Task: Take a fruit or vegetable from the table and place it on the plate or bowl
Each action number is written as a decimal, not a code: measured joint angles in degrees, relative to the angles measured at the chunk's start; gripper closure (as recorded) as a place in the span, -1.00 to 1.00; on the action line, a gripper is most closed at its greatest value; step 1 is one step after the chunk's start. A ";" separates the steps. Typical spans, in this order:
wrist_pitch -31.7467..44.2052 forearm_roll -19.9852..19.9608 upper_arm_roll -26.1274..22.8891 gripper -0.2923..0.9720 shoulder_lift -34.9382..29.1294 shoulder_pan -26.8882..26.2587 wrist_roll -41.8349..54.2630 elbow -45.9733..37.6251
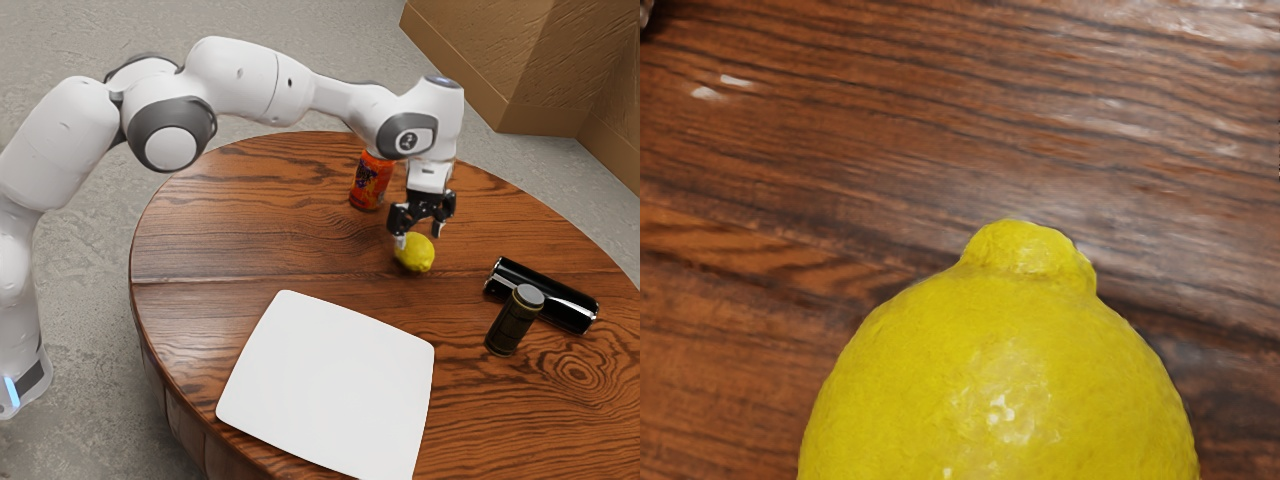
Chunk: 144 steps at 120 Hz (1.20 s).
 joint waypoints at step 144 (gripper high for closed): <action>-11.44 3.16 -4.02 0.05 -24.37 -9.13 -7.60 -19.36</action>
